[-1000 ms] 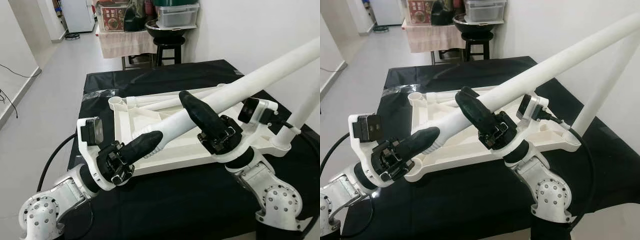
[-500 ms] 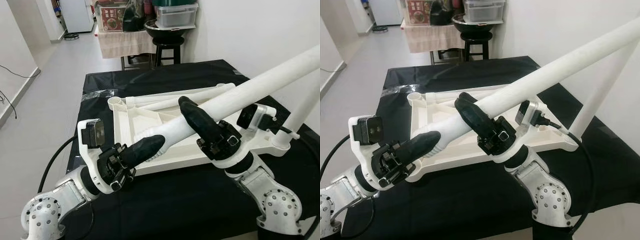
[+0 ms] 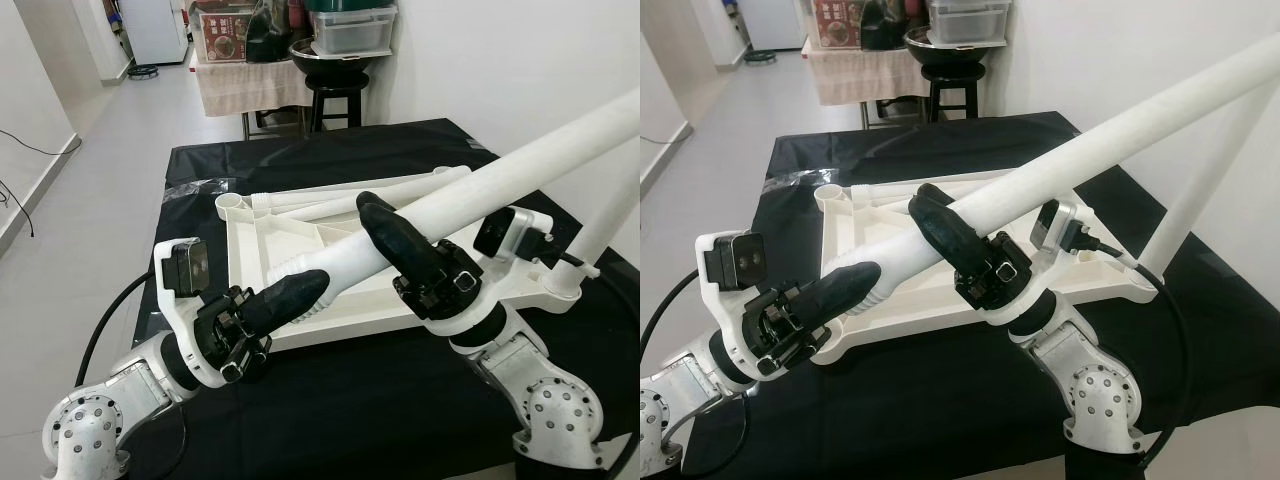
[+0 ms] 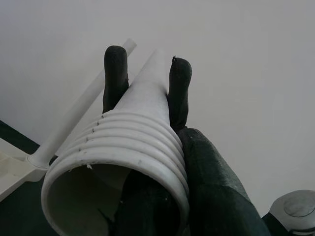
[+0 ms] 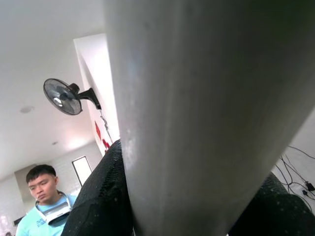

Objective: Building children table

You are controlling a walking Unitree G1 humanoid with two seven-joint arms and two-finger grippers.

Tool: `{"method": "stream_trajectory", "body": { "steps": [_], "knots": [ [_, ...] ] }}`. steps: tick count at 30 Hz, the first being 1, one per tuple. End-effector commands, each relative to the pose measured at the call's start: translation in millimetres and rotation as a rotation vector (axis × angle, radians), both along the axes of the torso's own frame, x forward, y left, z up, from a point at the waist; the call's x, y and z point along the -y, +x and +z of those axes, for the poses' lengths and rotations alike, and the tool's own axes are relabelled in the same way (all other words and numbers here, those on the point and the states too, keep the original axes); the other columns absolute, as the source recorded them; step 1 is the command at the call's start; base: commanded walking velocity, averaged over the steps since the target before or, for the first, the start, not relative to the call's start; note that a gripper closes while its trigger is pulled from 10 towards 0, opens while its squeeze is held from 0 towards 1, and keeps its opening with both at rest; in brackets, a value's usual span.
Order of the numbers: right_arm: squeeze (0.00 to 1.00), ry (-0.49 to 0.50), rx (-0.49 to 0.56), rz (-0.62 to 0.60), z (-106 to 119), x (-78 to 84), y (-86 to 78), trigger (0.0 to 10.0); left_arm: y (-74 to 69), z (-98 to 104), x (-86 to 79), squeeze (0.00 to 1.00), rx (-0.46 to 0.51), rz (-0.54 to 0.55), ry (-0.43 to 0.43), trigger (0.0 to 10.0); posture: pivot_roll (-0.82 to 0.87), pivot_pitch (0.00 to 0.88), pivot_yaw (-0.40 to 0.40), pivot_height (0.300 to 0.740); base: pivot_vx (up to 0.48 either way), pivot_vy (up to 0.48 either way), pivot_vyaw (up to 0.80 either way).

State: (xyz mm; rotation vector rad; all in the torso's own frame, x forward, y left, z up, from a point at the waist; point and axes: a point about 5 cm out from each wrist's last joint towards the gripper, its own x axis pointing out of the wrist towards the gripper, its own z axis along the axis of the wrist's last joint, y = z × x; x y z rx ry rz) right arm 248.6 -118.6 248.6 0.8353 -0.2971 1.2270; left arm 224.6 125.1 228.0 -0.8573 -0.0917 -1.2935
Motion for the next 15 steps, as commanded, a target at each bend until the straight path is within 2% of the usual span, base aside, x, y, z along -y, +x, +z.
{"method": "stream_trajectory", "body": {
  "steps": [1,3,4,5,7,8,15],
  "knots": [
    [0.00,-0.055,-0.010,-0.014,-2.0,-5.2,2.7,0.0,1.7,-4.9,0.2,0.00,-0.025,0.015,0.028,0.0,-0.05,0.045,-0.014,0.740,0.000,0.000,0.00],
    [0.00,-0.055,-0.010,-0.014,-2.0,-5.2,2.7,0.0,1.7,-4.9,0.2,0.00,-0.025,0.015,0.028,0.0,-0.05,0.045,-0.014,0.740,0.000,0.000,0.00],
    [0.00,-0.053,-0.014,-0.026,-2.1,-4.4,4.2,0.0,1.9,-5.8,-0.3,0.41,-0.030,0.016,0.026,4.2,-0.05,0.042,-0.013,0.740,0.000,0.000,0.00],
    [0.00,-0.051,-0.017,-0.036,-2.3,-3.8,5.4,0.0,2.1,-6.9,-1.1,1.00,-0.040,0.017,0.019,6.2,-0.05,0.038,-0.012,0.740,0.000,0.000,0.00],
    [0.00,-0.051,-0.017,-0.036,-2.3,-3.8,5.4,0.0,2.1,-6.9,-1.1,1.00,-0.040,0.017,0.019,6.2,-0.05,0.038,-0.012,0.740,0.000,0.000,0.00],
    [0.00,-0.050,-0.028,-0.060,-3.6,-2.5,8.5,0.0,3.4,-9.6,-3.4,1.00,-0.061,0.024,0.006,10.0,-0.04,0.033,-0.010,0.740,0.000,0.000,0.00],
    [0.00,-0.045,-0.049,-0.100,-5.6,0.1,13.5,0.0,5.0,-13.4,-7.8,1.00,-0.079,0.040,0.007,10.0,-0.04,0.030,-0.011,0.740,0.000,0.000,0.00]
  ]
}}
